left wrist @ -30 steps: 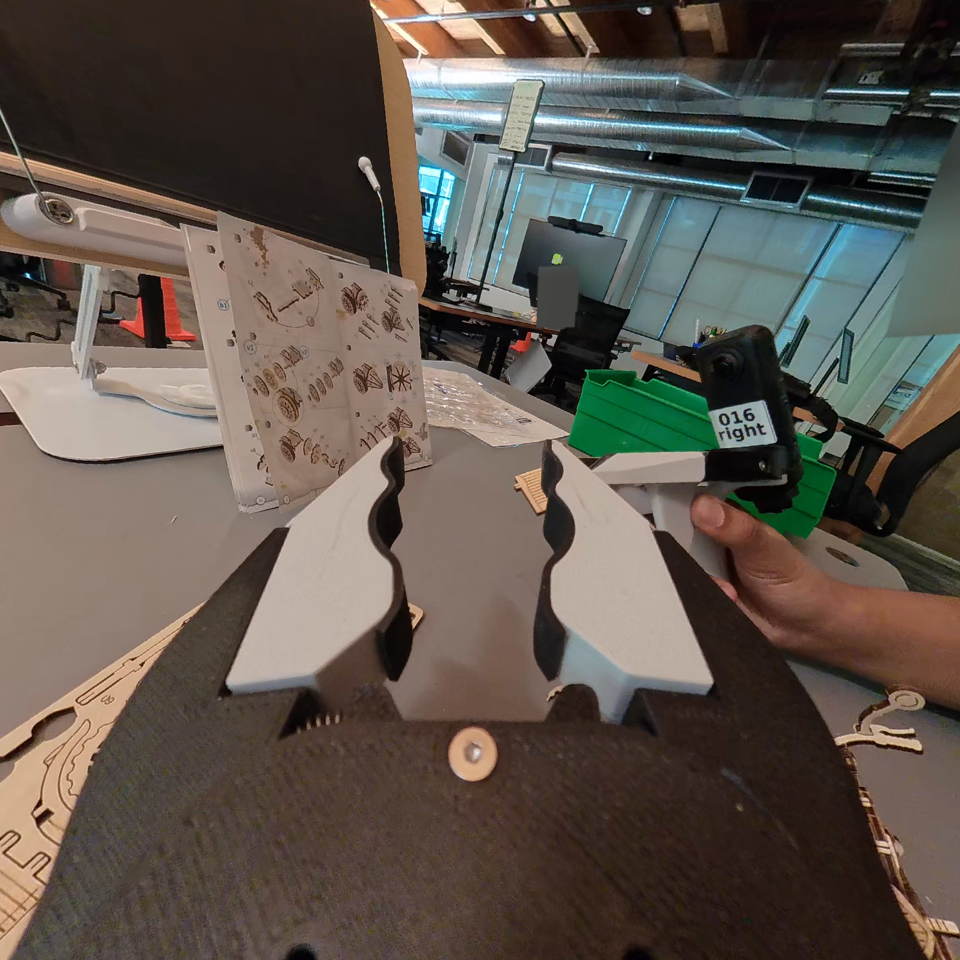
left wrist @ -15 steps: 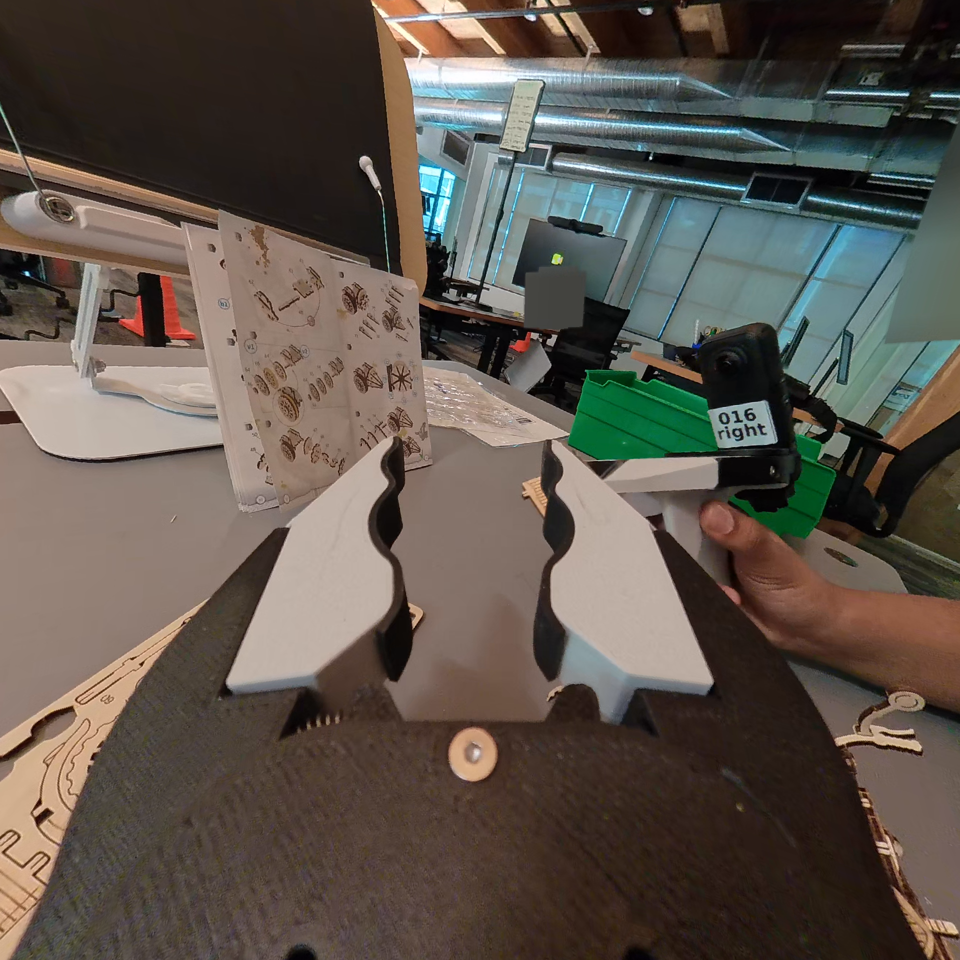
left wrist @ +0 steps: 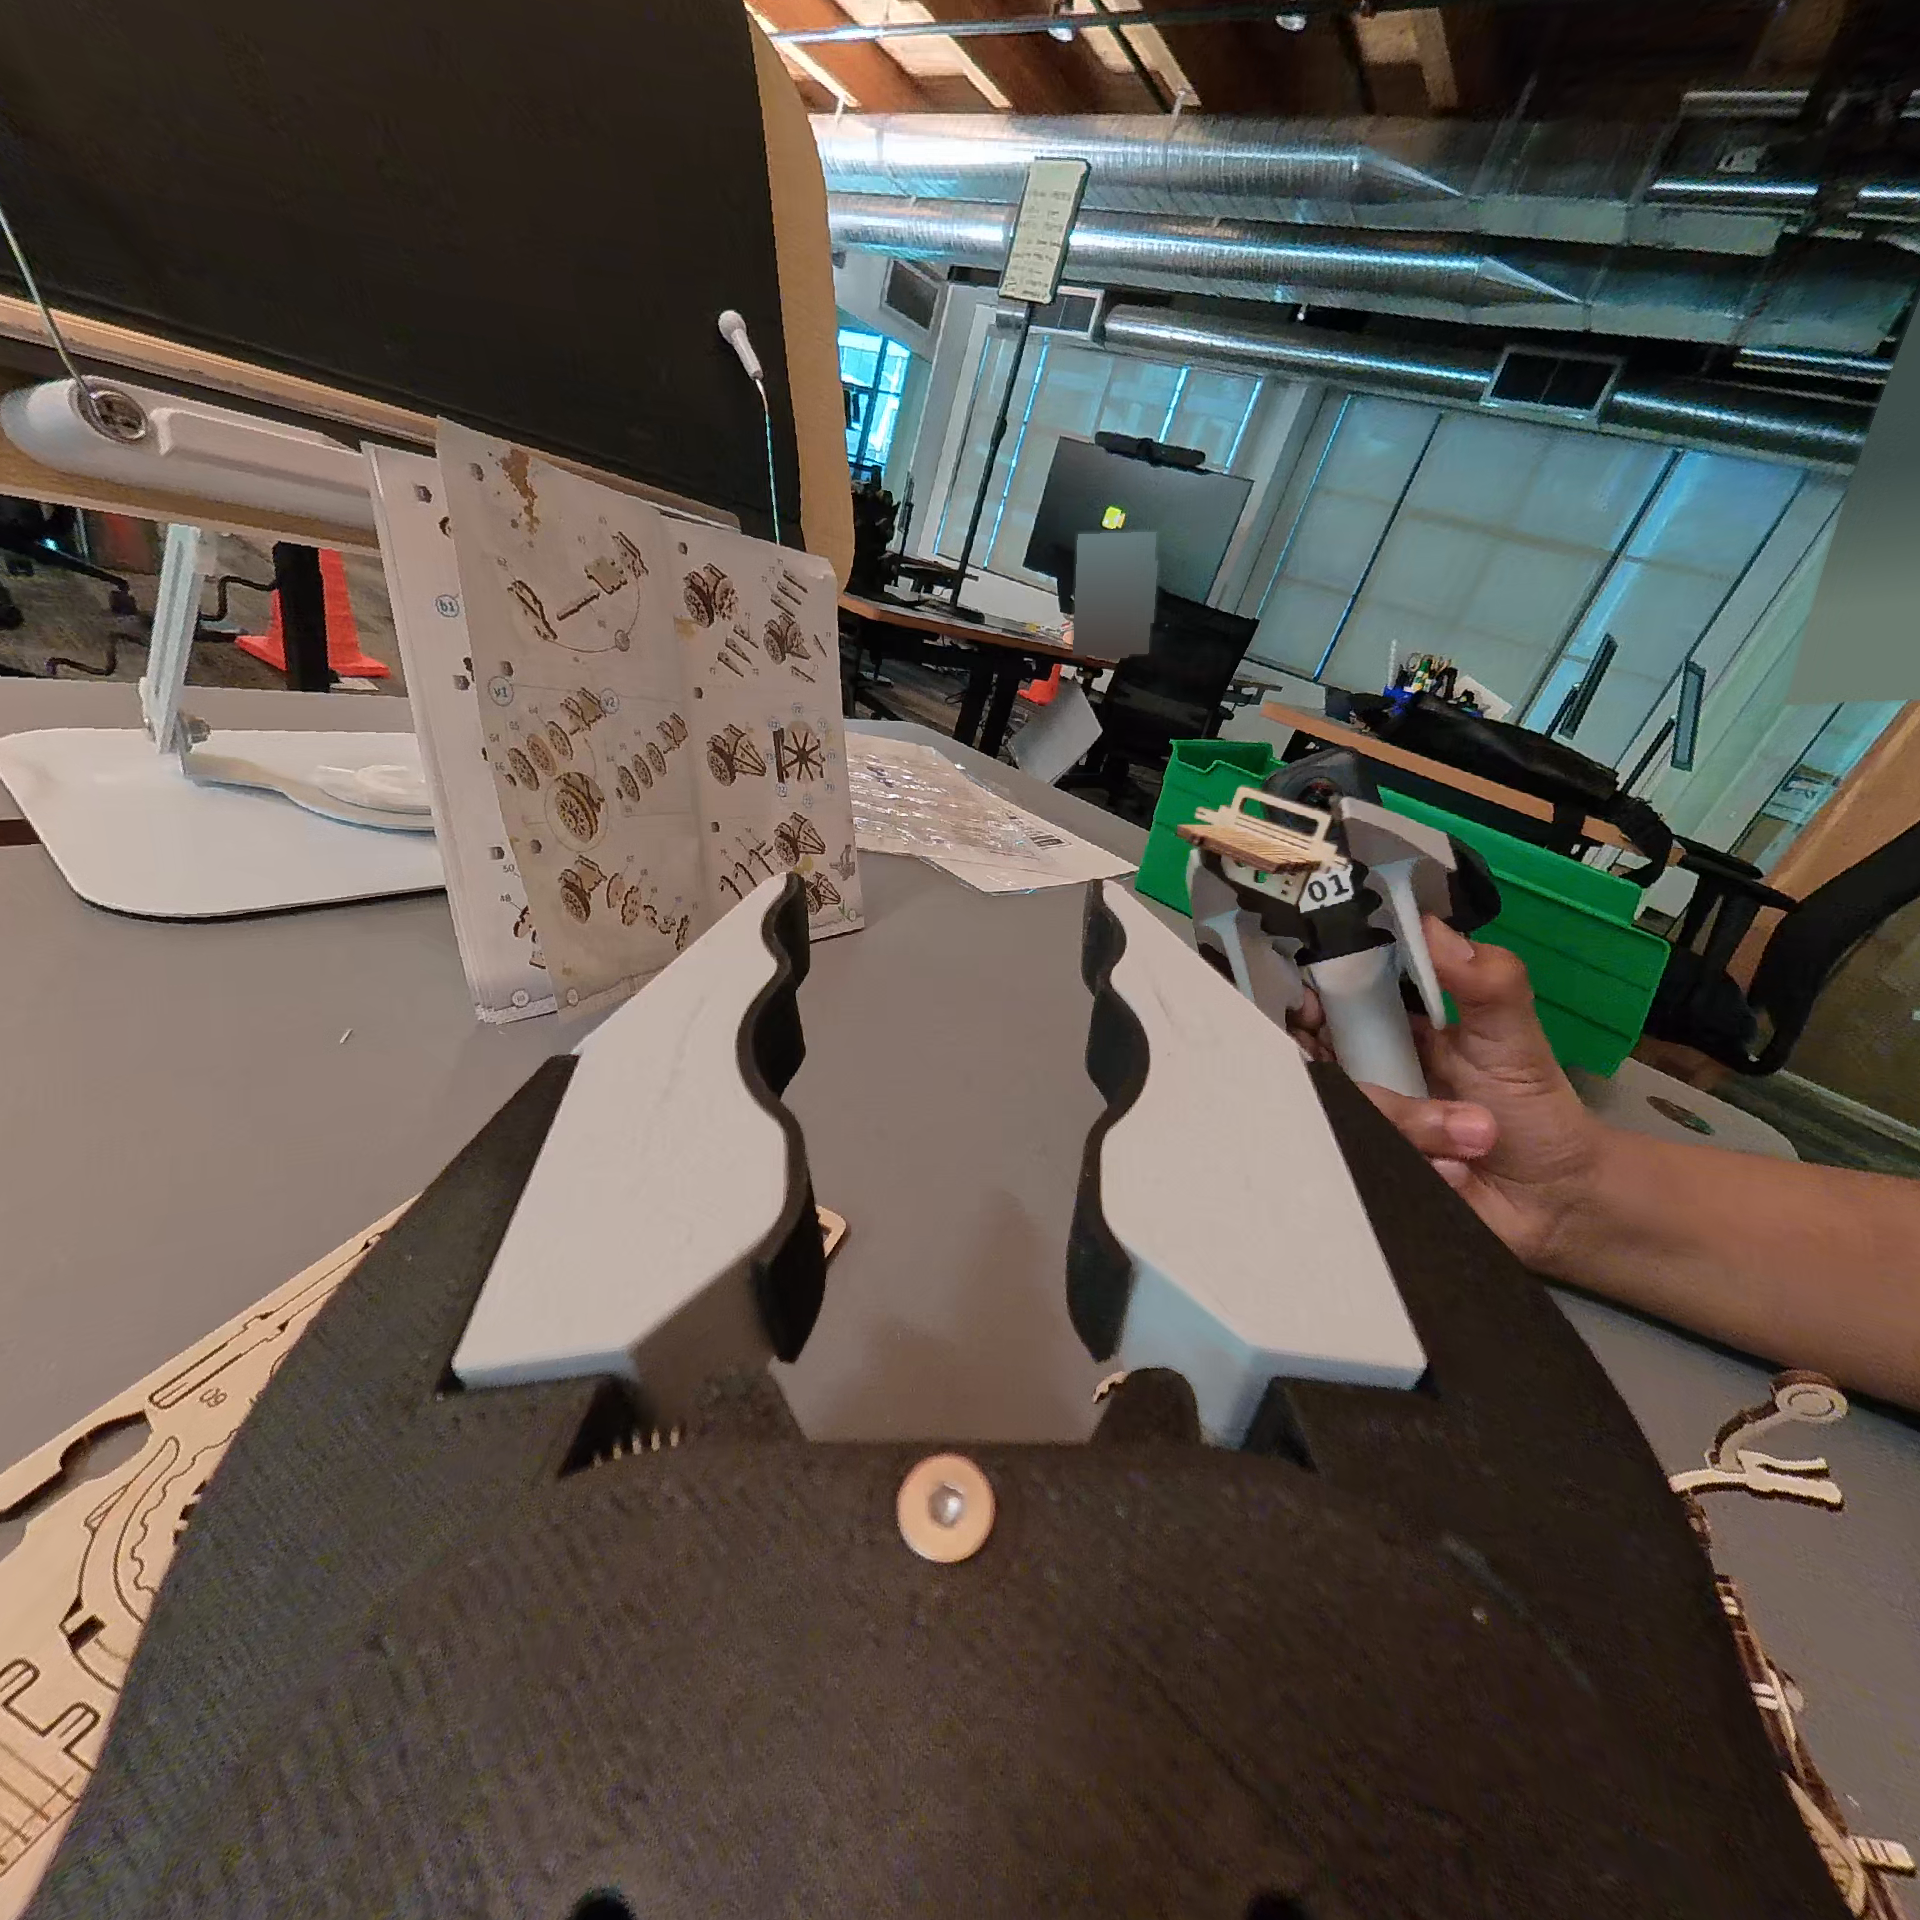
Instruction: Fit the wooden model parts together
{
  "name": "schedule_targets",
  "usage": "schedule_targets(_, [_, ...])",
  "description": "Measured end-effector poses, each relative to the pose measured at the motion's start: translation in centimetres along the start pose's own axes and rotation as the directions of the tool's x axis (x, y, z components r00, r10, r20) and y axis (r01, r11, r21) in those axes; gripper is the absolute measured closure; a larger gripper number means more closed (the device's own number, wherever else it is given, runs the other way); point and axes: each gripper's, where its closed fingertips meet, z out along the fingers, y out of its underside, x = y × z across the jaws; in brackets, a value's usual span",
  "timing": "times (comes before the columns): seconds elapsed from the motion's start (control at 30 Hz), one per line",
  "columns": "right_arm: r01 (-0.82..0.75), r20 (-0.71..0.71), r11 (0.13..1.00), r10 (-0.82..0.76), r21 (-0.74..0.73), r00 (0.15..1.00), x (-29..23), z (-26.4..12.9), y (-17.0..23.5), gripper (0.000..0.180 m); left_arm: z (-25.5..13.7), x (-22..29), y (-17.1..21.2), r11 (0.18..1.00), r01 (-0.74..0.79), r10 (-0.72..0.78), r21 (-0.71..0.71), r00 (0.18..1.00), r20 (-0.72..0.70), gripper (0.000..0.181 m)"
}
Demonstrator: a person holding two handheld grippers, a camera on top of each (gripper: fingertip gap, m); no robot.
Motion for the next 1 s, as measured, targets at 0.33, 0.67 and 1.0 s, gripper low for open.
schedule_targets(0.33, [0.185, 0.021, 0.983, -0.185, -0.006, 0.982, -1.3, 0.5, 0.4, 0.149, 0.7, 2.5, 0.7, 0.970, 0.208, -0.222, -0.124, 0.969, -0.113, 0.155])
schedule_targets(0.67, [0.290, 0.010, 0.930, -0.296, -0.225, 0.955, -1.8, 2.0, 3.4, 0.149, 0.8, 9.2, 1.1, 0.772, 0.524, -0.635, -0.360, 0.665, -0.393, 0.164])
schedule_targets(1.0, [0.278, -0.054, 0.920, -0.304, -0.275, 0.951, -1.9, 2.1, 2.8, 0.133, 1.0, 7.9, 1.3, 0.870, 0.448, -0.492, -0.205, 0.782, -0.383, 0.180])
